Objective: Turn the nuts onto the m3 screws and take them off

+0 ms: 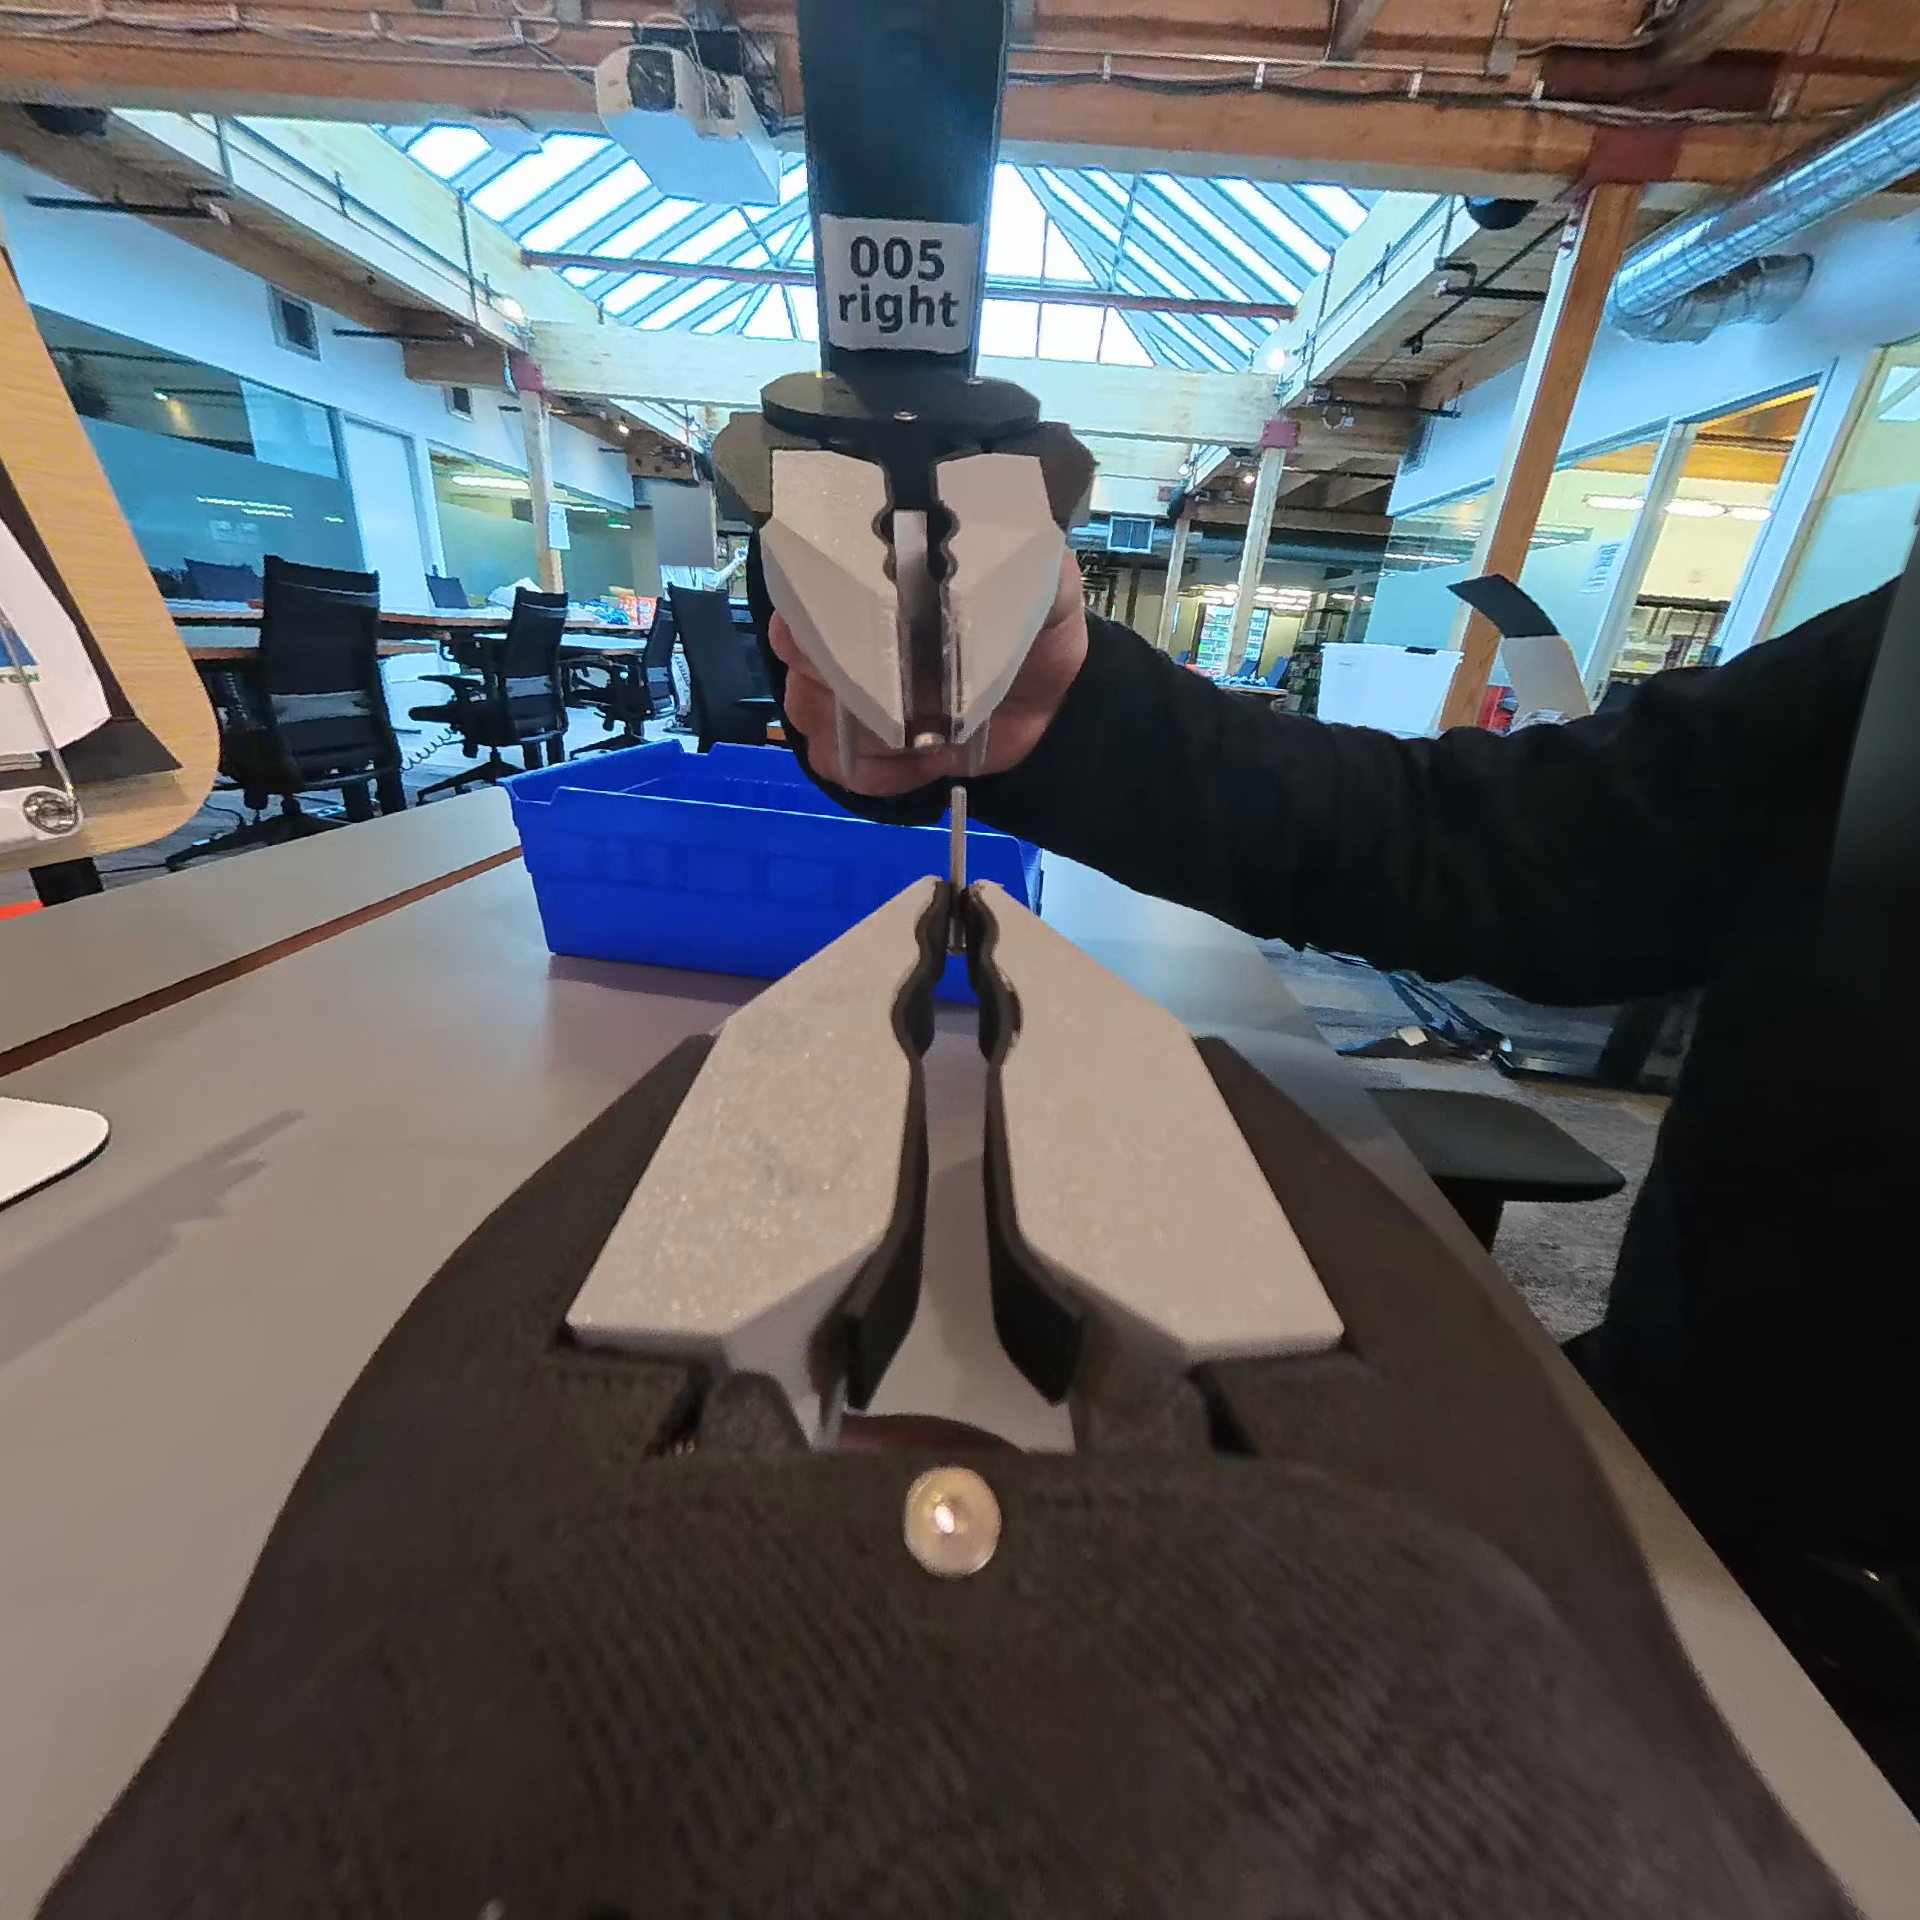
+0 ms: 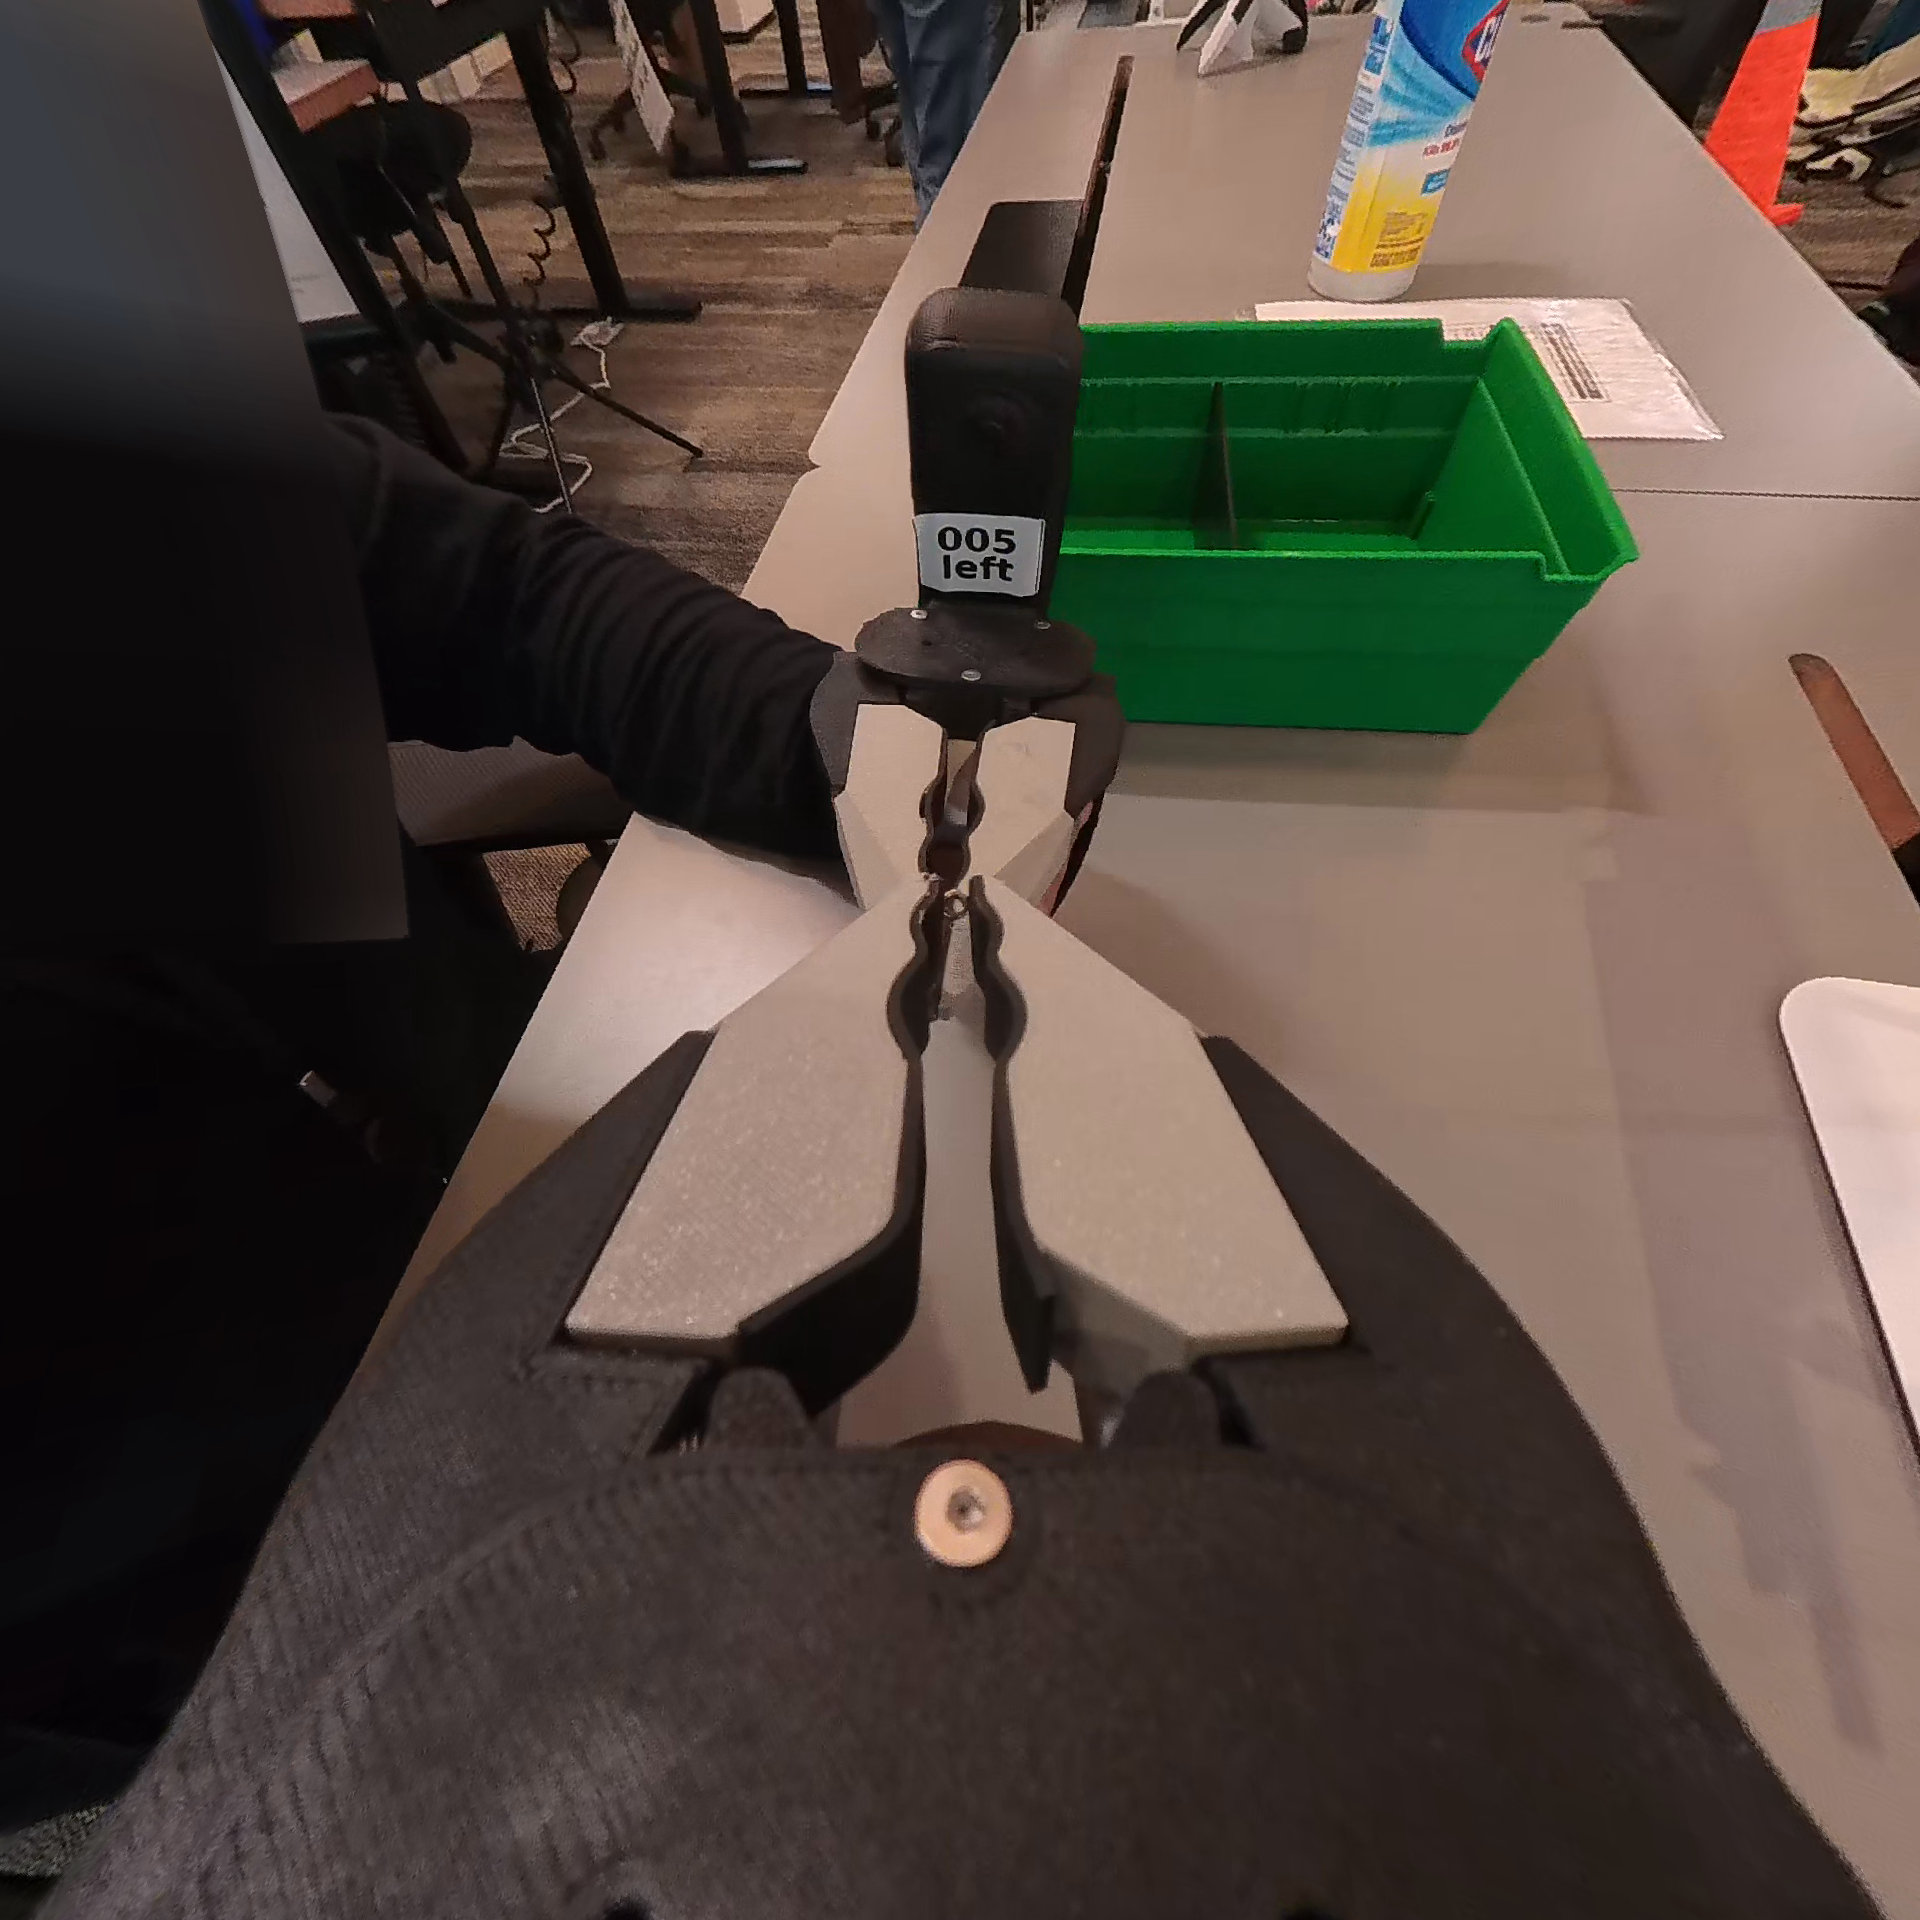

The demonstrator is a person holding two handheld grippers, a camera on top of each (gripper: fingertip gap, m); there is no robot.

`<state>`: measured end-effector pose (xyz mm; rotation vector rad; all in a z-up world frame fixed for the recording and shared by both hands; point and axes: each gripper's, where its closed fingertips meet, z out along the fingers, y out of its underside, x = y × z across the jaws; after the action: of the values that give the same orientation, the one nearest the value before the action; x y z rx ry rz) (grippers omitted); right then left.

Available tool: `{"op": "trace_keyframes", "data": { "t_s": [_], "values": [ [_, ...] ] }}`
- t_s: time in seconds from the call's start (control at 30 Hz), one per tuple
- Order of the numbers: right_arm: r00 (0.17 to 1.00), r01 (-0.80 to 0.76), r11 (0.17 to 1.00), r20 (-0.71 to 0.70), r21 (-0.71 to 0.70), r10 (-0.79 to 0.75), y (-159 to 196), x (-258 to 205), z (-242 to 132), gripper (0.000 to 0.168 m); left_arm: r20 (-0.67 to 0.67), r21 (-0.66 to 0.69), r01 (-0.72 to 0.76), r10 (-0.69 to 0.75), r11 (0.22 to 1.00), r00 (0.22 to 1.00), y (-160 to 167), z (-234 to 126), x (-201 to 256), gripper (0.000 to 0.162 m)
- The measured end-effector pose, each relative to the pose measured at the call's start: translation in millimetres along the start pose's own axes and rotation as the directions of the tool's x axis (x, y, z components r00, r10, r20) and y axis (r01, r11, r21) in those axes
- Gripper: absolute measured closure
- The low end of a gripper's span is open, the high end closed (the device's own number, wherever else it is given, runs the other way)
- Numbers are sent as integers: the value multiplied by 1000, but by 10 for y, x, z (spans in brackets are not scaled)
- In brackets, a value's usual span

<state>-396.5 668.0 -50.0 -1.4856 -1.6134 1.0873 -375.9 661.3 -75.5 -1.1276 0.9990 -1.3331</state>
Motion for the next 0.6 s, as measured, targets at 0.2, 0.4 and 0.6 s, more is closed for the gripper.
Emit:
{"op": "trace_keyframes", "data": {
  "t_s": [0.2, 0.4, 0.6],
  "values": [
    [1000, -3, 1000, 14, 0, 3, 6, -24, -11, 168, 4, 11, -9, 9, 1000, 1000, -23, -9, -3, 162],
    [1000, -13, 1000, 11, 3, 13, 39, -16, -19, 168, 8, -7, -12, 12, 1000, 1000, 19, 8, -9, 162],
    [1000, -17, 1000, 12, -12, 17, 83, -26, -24, 167, 16, -16, -17, 17, 1000, 1000, 36, 7, -24, 162]
  ]
}}
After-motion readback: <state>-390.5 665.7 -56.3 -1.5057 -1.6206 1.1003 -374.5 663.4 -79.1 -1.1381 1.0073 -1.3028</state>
